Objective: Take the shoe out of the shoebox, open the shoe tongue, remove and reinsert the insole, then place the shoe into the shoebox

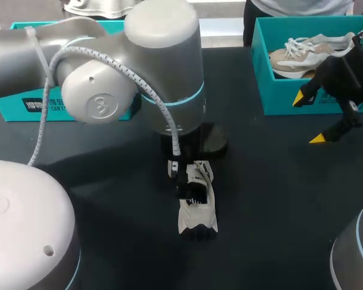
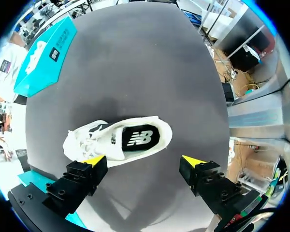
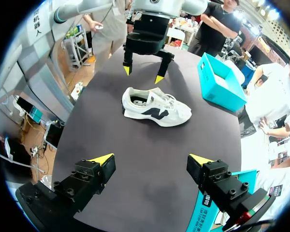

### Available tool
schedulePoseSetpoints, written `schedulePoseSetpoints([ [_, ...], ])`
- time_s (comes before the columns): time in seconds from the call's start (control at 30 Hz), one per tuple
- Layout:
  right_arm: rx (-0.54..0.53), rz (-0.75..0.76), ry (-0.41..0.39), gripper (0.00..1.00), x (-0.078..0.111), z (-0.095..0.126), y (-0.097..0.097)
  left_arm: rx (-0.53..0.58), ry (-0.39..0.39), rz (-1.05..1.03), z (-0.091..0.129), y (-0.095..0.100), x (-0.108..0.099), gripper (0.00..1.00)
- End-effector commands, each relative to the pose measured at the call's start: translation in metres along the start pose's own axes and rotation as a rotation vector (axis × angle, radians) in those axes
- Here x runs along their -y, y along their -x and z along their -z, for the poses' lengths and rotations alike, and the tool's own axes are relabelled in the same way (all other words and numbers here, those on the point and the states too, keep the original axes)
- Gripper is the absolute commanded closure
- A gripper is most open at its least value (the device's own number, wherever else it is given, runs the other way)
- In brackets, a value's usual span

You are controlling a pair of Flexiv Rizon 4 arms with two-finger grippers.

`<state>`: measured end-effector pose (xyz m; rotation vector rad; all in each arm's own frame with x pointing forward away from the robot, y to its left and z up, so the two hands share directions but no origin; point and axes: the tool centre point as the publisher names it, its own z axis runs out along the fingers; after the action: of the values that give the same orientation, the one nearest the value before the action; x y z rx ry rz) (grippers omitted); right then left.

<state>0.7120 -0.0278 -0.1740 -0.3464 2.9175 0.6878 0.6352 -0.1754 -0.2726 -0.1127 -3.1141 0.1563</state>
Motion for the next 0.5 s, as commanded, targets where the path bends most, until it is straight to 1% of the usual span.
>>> schedulePoseSetpoints([
  [0.03, -0.005, 0.000, -0.002, 0.00, 0.000, -0.001, 0.002, -0.012, -0.013, -0.012, -0.018, -0.014, 0.004, 0.00],
  [0.13, -0.005, 0.000, -0.002, 0.00, 0.000, -0.001, 0.002, -0.035, -0.028, -0.016, -0.024, -0.022, 0.005, 0.00],
  [0.27, -0.005, 0.000, -0.002, 0.00, 0.000, -0.001, 0.002, -0.023, -0.031, 0.003, -0.032, -0.028, 0.008, 0.00],
  [0.37, -0.005, 0.000, -0.002, 0.00, 0.000, -0.001, 0.002, -0.018, 0.001, 0.015, -0.044, -0.030, 0.012, 0.00],
  [0.43, -0.005, 0.000, -0.002, 0.00, 0.000, -0.001, 0.002, -0.020, 0.010, 0.020, -0.052, -0.031, 0.016, 0.00],
  [0.47, -0.005, 0.000, -0.002, 0.00, 0.000, -0.001, 0.002, 0.002, 0.026, 0.024, -0.055, -0.033, 0.018, 0.00],
  [0.5, -0.005, 0.000, -0.002, 0.00, 0.000, -0.001, 0.002, 0.004, 0.023, 0.024, -0.058, -0.035, 0.020, 0.00],
])
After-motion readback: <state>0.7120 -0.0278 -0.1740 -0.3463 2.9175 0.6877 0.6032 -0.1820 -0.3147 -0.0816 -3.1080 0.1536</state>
